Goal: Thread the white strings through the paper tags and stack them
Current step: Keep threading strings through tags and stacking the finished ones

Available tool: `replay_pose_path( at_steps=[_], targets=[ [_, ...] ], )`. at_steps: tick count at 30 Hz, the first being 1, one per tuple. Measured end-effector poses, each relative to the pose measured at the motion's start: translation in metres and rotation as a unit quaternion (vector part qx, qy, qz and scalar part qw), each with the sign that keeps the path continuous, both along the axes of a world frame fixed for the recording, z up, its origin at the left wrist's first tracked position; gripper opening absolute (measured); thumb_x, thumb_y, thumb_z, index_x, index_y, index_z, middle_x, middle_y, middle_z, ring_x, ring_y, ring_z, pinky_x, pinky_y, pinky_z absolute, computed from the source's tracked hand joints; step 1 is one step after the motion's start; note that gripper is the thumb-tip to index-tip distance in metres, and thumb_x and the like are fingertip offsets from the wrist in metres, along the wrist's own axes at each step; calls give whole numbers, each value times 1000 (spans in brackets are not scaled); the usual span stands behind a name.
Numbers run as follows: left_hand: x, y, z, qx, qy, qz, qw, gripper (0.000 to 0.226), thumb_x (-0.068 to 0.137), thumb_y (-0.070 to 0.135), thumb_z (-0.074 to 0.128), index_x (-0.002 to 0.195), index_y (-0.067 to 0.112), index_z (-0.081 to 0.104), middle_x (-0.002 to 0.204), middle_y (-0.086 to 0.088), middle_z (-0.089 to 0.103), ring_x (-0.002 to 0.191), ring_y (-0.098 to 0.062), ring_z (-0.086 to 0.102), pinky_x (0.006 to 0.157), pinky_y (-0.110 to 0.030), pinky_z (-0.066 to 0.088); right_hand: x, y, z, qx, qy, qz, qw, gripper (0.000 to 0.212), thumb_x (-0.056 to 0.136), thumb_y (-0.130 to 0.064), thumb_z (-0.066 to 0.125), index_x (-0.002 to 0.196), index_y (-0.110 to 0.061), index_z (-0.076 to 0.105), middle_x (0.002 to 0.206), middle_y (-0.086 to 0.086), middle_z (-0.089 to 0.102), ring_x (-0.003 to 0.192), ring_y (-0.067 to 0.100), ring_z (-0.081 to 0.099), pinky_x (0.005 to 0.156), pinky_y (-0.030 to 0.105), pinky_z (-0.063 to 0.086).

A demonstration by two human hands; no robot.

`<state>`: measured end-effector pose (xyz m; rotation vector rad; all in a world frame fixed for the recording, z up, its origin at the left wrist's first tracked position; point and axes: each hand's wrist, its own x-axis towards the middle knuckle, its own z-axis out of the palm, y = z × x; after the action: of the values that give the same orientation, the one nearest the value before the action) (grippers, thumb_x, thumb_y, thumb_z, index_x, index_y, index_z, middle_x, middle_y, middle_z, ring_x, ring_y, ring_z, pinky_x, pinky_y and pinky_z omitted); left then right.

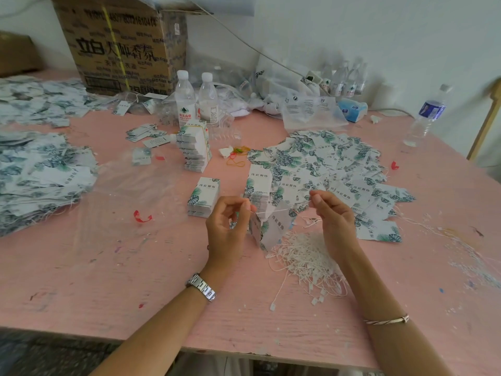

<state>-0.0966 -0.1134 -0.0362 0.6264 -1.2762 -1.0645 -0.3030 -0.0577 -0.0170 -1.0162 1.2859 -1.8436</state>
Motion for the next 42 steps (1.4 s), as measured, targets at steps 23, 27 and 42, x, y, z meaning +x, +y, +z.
replay_pose_path(
  at_steps=[23,27,42],
  targets=[
    [-7,-3,-12,-19,-124,-67,990,11,88,17,76,98,20,78,93,17,76,86,-3,66,70,-16,44,16,1,-3,-2,-39,151,988,25,87,-3,60,109,0,71,87,9,72,77,16,62,78,24,53],
    [-8,-3,-12,-15,-142,-73,987,14,89,19,75,93,32,74,88,20,75,83,1,65,71,-18,43,17,3,-5,-1,3,152,988,21,87,-7,64,105,-3,75,85,9,73,71,16,62,70,24,49],
    [-9,-2,-13,-36,-169,-89,981,9,91,18,72,94,26,71,89,18,71,84,-4,62,76,-23,42,27,3,-5,-9,69,174,982,17,84,-6,72,98,-13,78,94,6,72,89,18,64,81,24,52]
  ],
)
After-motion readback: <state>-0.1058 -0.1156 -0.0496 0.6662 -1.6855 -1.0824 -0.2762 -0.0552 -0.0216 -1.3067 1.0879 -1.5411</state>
